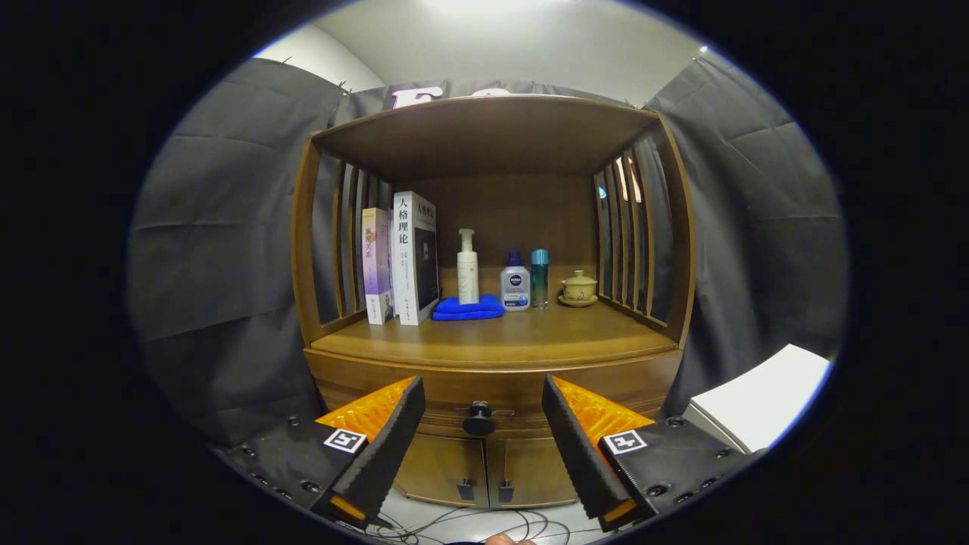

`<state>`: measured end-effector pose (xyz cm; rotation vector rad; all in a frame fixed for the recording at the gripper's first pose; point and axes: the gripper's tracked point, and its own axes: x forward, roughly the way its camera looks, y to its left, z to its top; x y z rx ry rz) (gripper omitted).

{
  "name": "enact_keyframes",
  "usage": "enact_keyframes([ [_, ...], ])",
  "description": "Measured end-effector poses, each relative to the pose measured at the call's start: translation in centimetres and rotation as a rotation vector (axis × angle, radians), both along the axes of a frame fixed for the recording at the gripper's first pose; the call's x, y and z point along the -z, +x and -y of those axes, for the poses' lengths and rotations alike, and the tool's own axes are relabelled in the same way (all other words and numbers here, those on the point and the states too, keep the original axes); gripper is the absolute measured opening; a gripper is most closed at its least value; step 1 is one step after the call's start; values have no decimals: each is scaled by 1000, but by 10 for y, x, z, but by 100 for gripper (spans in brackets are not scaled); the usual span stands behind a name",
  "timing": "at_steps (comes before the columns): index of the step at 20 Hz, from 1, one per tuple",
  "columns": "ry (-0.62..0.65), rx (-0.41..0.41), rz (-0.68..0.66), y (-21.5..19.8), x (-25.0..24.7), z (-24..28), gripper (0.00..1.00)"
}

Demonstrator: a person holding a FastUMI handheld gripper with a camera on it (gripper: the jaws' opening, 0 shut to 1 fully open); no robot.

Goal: Pull open the drawer, take out the items inside it, and place them on the countertop above the cabinet.

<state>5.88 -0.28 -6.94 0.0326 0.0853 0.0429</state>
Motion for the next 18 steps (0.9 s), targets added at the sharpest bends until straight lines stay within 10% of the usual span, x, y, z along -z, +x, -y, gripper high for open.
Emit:
enact_keyframes([
  [18, 10, 19, -144, 76, 85, 2, 98],
])
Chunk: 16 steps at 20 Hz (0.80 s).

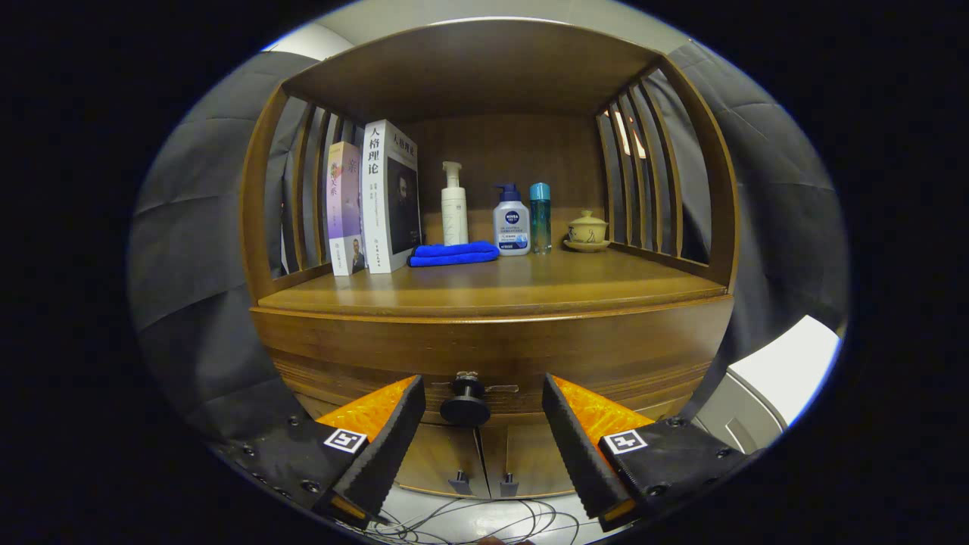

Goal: Pull open the drawer, take out the items inside it, and place them on the countertop above the cabinet.

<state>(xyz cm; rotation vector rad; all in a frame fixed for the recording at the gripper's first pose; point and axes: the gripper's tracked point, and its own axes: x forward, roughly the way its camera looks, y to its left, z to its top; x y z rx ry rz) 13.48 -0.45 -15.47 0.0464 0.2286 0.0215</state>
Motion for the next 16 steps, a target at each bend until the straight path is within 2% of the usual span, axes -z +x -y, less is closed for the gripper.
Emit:
enact_keyframes([
  [10, -62, 6, -66, 35, 41, -8, 98],
  [11, -65, 7, -68, 34, 44, -7, 95],
  [15, -76, 13, -68, 35, 43, -6, 67],
  [16, -66, -12, -72, 35, 43, -11, 60],
])
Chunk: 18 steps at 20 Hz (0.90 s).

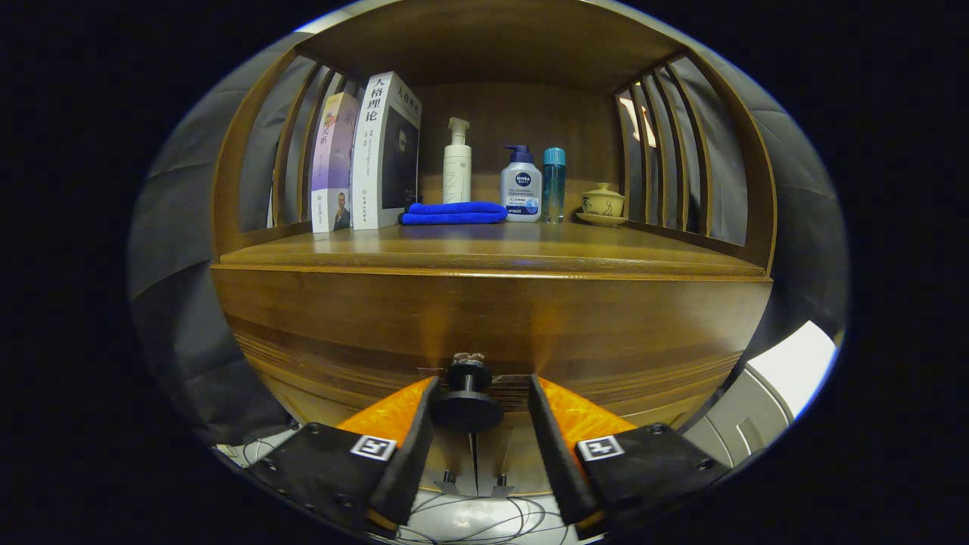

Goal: Pull open the drawer, take out the items inside it, and place them on the countertop above the cabinet.

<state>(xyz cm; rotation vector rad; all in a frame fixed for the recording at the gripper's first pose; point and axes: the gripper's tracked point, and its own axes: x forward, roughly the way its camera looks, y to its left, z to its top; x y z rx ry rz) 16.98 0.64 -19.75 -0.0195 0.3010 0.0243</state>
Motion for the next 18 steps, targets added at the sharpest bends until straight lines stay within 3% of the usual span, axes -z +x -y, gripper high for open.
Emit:
enact_keyframes([
  [2, 5, 4, -2, 2, 3, -2, 45],
  [6, 15, -7, 5, 2, 2, -5, 37],
  [8, 7, -22, 0, -3, -2, -5, 29],
  [18, -4, -40, -8, -16, 1, -3, 23],
])
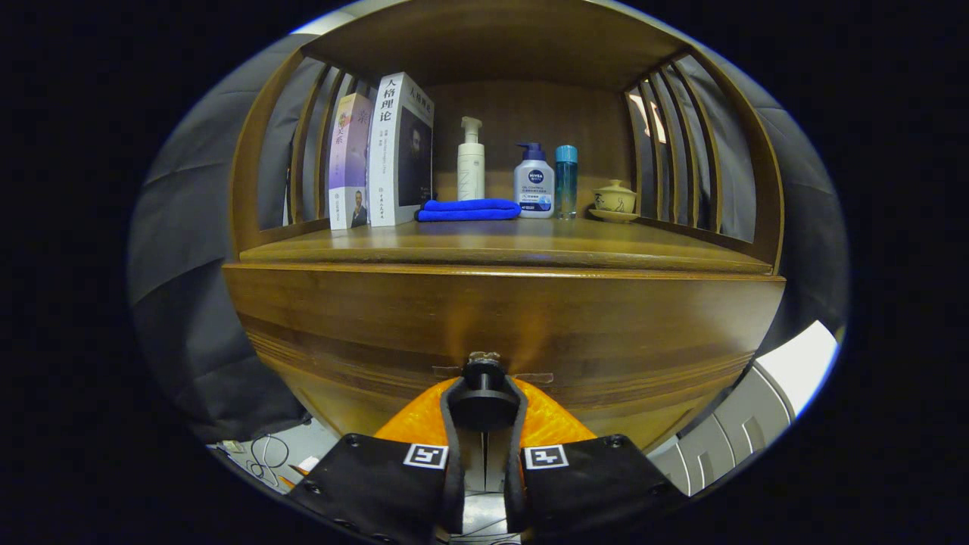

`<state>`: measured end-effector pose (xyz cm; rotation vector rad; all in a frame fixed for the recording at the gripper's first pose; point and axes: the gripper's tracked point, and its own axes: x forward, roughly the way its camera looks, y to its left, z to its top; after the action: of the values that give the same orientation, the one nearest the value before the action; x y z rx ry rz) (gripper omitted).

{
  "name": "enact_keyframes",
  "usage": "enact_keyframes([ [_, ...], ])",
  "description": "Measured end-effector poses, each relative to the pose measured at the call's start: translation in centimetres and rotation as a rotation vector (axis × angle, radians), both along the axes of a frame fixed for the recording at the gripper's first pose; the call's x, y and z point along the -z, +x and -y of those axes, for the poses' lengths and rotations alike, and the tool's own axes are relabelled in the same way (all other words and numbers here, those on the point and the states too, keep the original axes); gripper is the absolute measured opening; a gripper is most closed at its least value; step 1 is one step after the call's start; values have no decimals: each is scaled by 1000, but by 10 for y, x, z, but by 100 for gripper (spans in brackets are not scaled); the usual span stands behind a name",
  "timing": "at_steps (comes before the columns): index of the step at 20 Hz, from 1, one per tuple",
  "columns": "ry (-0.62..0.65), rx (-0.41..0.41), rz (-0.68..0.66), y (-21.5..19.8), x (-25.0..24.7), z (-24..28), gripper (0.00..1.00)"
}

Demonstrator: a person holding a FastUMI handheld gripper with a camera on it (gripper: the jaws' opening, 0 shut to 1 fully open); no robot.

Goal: Pull open the drawer, take out the items inside it, and place them on the countertop above the cabinet.

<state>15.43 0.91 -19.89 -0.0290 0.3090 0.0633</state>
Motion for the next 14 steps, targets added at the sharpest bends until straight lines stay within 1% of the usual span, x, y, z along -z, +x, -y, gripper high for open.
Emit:
enact_keyframes([
  [4, -26, -12, 0, -20, 1, 2, 23],
  [8, -54, -5, -3, -45, 1, 3, 23],
  [14, -52, -21, -4, -77, 2, 1, 23],
])
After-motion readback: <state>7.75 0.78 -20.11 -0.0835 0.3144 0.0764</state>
